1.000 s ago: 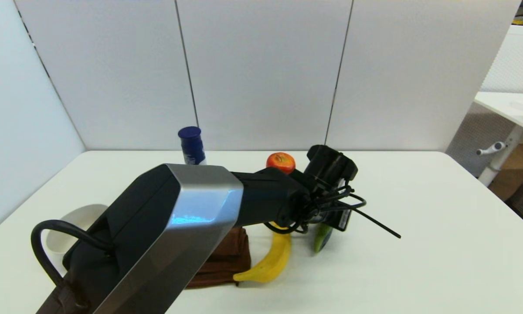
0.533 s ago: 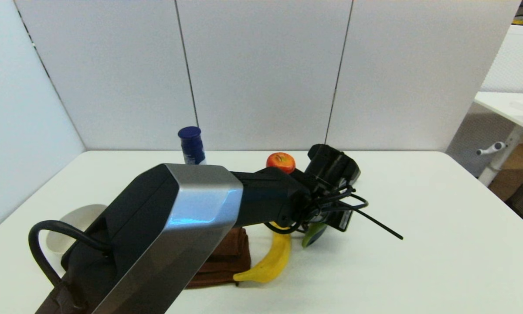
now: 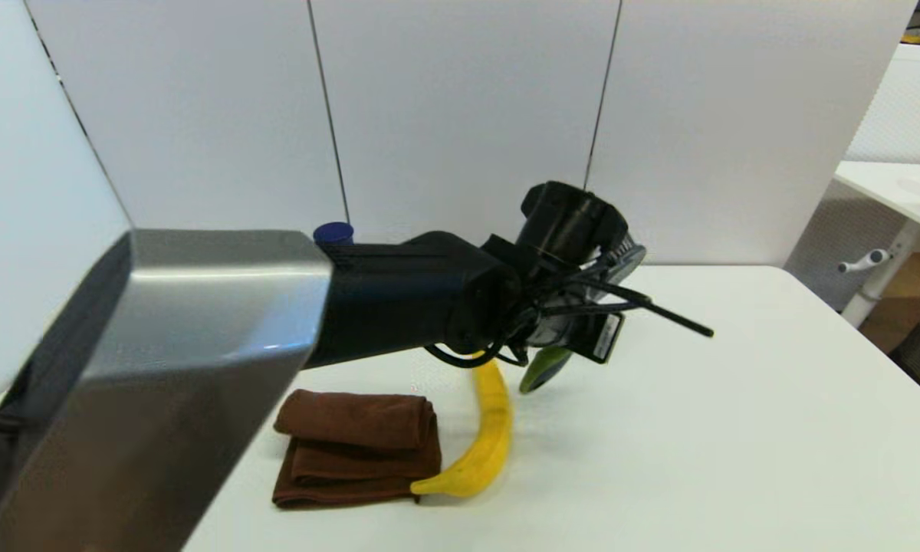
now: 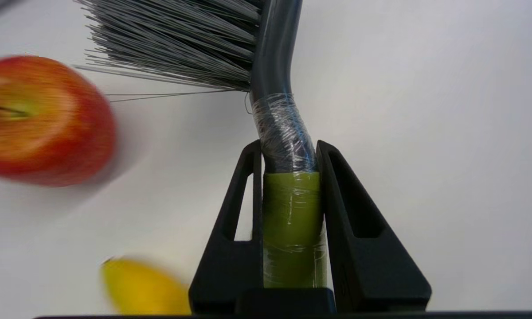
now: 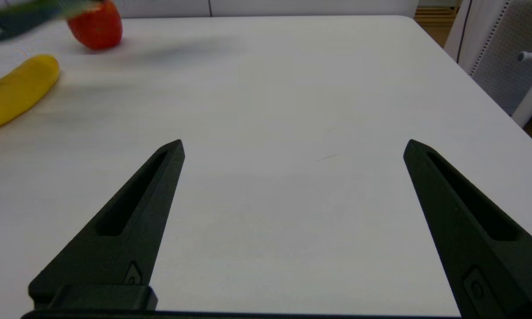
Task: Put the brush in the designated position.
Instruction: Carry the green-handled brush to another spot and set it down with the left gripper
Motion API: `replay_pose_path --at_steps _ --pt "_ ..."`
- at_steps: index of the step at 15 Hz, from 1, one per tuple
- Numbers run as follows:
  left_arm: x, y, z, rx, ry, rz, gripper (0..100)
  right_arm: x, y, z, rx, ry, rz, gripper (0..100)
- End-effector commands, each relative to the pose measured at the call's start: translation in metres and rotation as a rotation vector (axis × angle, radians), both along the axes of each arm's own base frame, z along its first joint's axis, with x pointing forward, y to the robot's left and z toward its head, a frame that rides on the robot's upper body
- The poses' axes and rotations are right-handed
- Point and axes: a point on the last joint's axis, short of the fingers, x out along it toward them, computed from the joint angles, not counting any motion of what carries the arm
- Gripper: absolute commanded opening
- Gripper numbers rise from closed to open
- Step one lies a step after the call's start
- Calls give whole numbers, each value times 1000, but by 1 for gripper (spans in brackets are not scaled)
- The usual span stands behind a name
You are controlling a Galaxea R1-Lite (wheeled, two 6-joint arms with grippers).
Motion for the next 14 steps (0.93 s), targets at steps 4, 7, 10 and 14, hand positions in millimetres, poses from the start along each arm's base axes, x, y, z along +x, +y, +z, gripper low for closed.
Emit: replay_pose_path --at_steps 4,7,10,14 --pt "-42 73 119 -152 -216 300 0 0 0 0 -1 1 1 100" --pt "-46 116 145 -155 -253 355 0 0 0 0 -1 1 -1 100" --pt "-34 167 166 -84 -350 440 0 0 0 0 -1 1 -1 100" --pt "-37 248 175 1 -392 577 0 0 0 0 -1 1 1 100"
